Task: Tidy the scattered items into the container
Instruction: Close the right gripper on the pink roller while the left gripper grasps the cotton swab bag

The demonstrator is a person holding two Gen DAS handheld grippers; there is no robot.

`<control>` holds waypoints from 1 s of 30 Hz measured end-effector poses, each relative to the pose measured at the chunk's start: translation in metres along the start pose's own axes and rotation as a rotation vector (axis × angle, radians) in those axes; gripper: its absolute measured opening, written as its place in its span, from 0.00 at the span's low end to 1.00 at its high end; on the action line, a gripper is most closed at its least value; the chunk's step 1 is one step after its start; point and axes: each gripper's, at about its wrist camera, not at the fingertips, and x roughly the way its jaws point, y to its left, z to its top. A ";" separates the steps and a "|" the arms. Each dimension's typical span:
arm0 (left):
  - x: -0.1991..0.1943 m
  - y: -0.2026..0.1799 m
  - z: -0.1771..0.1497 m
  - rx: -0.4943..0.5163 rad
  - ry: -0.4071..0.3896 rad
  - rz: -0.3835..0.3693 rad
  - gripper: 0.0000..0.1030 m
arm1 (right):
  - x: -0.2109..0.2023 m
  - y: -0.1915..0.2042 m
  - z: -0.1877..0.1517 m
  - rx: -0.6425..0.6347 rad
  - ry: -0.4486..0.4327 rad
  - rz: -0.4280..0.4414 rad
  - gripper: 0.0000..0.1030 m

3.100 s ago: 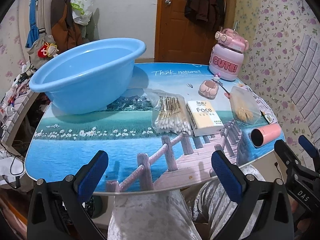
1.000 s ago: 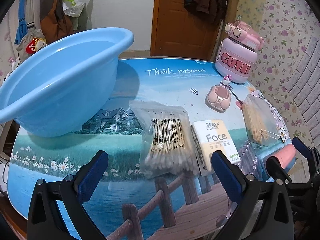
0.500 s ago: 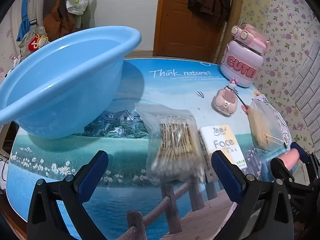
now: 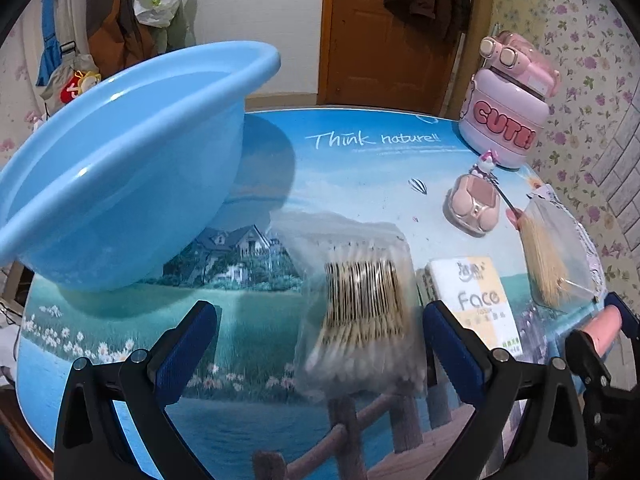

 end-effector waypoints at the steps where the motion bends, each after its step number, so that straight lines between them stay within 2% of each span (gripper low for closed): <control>1: 0.001 -0.002 0.002 0.004 0.000 0.016 1.00 | 0.000 0.000 0.000 0.000 0.000 0.000 0.87; 5: 0.004 -0.004 0.005 0.008 -0.010 0.049 1.00 | 0.002 0.002 -0.001 -0.004 0.006 -0.008 0.87; 11: 0.006 0.000 0.004 -0.039 0.001 0.036 1.00 | 0.003 0.002 -0.002 -0.005 0.011 -0.009 0.87; 21: 0.006 0.000 0.003 -0.036 -0.013 0.044 0.98 | 0.007 0.000 -0.003 0.018 0.032 0.005 0.87; 22: 0.004 -0.001 0.002 -0.029 -0.023 0.040 0.95 | 0.007 0.000 -0.003 0.019 0.032 0.005 0.87; 23: 0.003 -0.002 0.000 -0.016 -0.037 0.040 0.85 | 0.007 0.000 -0.003 0.019 0.033 0.006 0.87; 25: 0.001 -0.005 -0.002 0.007 -0.061 0.035 0.76 | 0.008 -0.001 -0.003 0.022 0.032 0.013 0.87; 29: -0.004 -0.013 -0.006 0.041 -0.092 0.007 0.50 | 0.008 -0.001 -0.003 0.026 0.032 0.015 0.87; 30: -0.004 -0.013 -0.007 0.044 -0.095 0.007 0.48 | 0.008 -0.001 -0.002 0.028 0.031 0.017 0.87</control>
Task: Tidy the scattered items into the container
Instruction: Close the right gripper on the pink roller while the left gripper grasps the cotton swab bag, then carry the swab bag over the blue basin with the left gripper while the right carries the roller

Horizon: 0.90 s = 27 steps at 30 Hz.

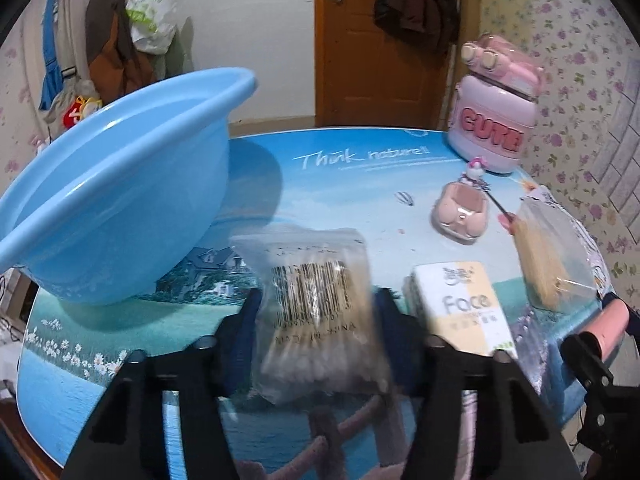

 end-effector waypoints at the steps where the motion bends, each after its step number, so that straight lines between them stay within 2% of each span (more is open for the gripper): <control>1: -0.001 0.000 0.000 -0.001 -0.002 -0.001 0.47 | 0.000 0.000 0.000 0.002 -0.001 -0.001 0.86; 6: -0.004 0.009 0.001 -0.045 -0.008 -0.041 0.33 | -0.002 0.000 0.001 0.005 -0.001 -0.010 0.86; 9: -0.008 0.012 0.000 -0.048 -0.019 -0.050 0.29 | -0.008 0.004 0.003 -0.004 -0.017 -0.028 0.86; 19: -0.030 0.015 -0.010 -0.043 -0.065 -0.044 0.26 | -0.029 0.014 0.004 0.019 -0.059 -0.028 0.86; 27: -0.059 0.019 -0.019 -0.055 -0.127 -0.049 0.25 | -0.046 0.028 -0.002 -0.010 -0.121 -0.076 0.86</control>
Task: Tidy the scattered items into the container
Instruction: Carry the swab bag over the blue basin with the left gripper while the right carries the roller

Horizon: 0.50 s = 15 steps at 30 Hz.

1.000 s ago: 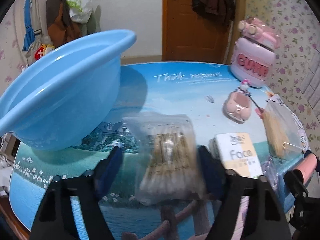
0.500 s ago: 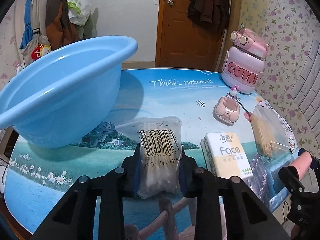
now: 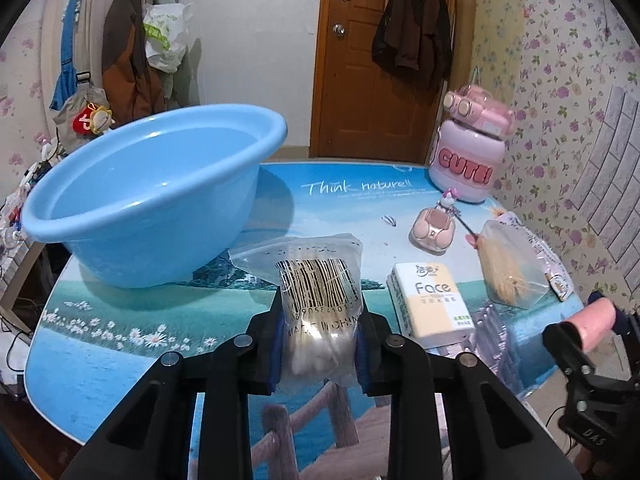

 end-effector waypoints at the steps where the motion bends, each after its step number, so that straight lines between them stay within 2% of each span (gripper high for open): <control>1: -0.004 0.001 0.000 -0.002 -0.005 -0.002 0.25 | -0.001 0.001 0.000 -0.003 -0.004 -0.003 0.86; 15: -0.046 0.003 0.000 -0.005 -0.049 0.008 0.25 | -0.034 0.008 0.007 0.030 -0.039 -0.006 0.86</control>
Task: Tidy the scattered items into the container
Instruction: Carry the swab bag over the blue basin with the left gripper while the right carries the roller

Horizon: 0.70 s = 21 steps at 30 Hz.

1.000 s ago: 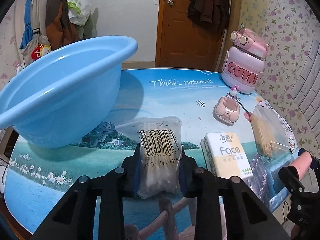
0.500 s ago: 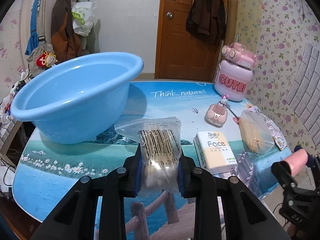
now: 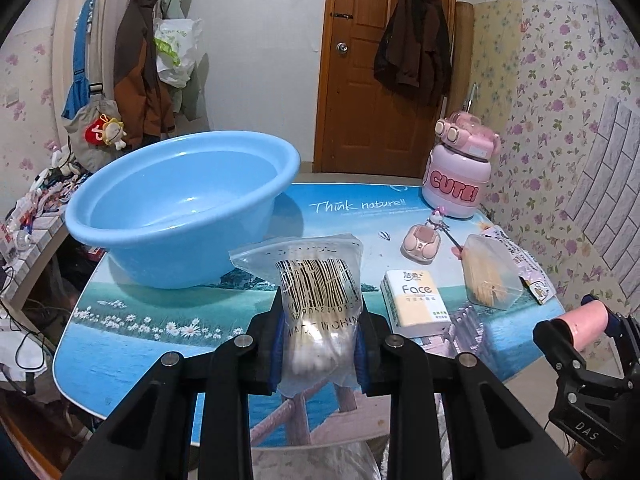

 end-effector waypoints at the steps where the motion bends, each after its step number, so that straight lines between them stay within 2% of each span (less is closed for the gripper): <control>1: -0.003 0.000 -0.001 0.000 -0.001 -0.001 0.25 | -0.001 0.001 0.000 0.002 -0.002 0.000 0.86; 21: -0.029 0.005 -0.007 -0.003 -0.017 -0.013 0.25 | -0.026 0.014 0.000 0.006 -0.008 0.032 0.86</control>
